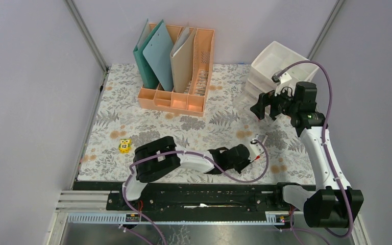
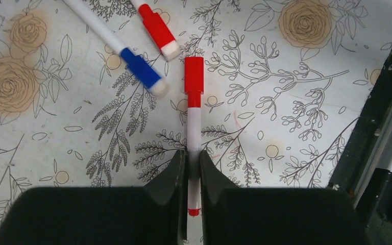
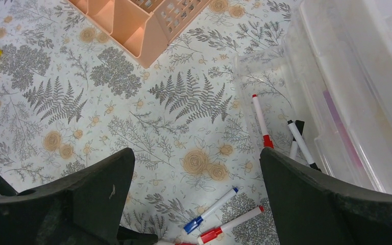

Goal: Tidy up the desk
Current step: Pick up the stationery from the center of the board.

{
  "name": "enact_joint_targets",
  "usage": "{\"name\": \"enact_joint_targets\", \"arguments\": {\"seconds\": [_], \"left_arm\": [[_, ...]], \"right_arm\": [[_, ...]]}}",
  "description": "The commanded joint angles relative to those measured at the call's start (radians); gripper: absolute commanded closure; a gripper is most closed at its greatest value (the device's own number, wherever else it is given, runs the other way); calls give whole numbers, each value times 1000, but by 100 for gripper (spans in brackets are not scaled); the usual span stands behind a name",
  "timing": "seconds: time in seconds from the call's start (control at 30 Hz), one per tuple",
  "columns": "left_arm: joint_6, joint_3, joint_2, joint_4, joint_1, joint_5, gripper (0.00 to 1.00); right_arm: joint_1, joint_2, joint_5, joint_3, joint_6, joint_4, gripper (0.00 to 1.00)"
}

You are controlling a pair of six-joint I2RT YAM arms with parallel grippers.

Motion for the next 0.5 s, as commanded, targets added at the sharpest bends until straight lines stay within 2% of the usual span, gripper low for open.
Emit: {"name": "enact_joint_targets", "arguments": {"seconds": [0.0, 0.03, 0.27, 0.37, 0.47], "left_arm": [[13, -13, 5, -71, -13, -89, 96], [4, -32, -6, -64, -11, -108, 100], [-139, -249, -199, 75, 2, -231, 100], [-231, -358, -300, 201, 34, -196, 100], [-348, -456, -376, 347, 107, -97, 100]], "right_arm": [[-12, -6, -22, 3, 21, -1, 0], [-13, -7, -23, 3, 21, -1, 0], [-15, 0, -82, -10, 14, 3, 0], [-15, 3, -116, -18, 13, 9, 0], [-14, 4, -120, -25, 19, 17, 0]]}}
